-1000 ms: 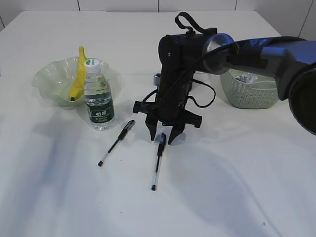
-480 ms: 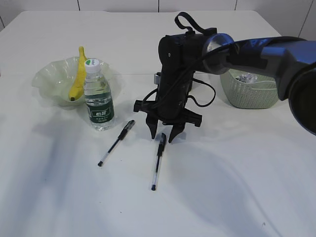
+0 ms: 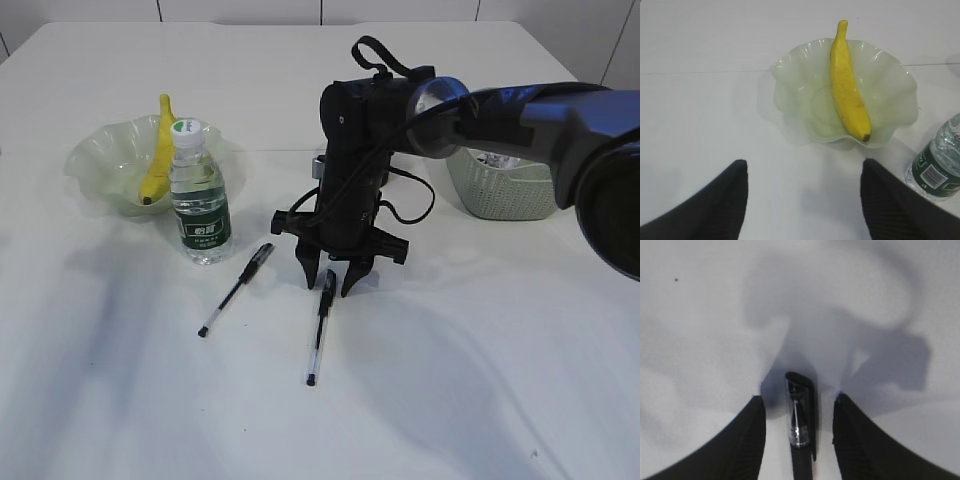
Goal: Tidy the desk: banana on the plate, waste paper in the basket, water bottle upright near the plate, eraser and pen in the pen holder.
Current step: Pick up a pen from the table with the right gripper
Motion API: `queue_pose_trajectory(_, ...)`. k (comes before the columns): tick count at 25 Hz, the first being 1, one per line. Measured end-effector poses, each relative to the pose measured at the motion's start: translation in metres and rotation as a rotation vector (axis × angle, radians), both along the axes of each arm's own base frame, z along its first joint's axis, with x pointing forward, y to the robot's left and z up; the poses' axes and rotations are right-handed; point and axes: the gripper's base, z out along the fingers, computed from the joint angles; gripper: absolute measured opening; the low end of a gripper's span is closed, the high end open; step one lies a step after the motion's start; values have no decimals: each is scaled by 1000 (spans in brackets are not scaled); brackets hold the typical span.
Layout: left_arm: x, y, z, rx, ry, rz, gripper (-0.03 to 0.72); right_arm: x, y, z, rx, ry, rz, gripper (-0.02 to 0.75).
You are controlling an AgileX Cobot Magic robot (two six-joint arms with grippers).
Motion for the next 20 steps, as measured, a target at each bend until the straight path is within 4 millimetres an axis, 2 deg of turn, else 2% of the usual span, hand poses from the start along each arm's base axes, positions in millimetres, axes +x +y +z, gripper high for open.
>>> queue_pose_trajectory(9,0,0,0,0,0,0,496,0,0,0,0,0,-2,336)
queue_pose_trajectory(20,0,0,0,0,0,0,496,-2,-8,-1,-85,17,34,335)
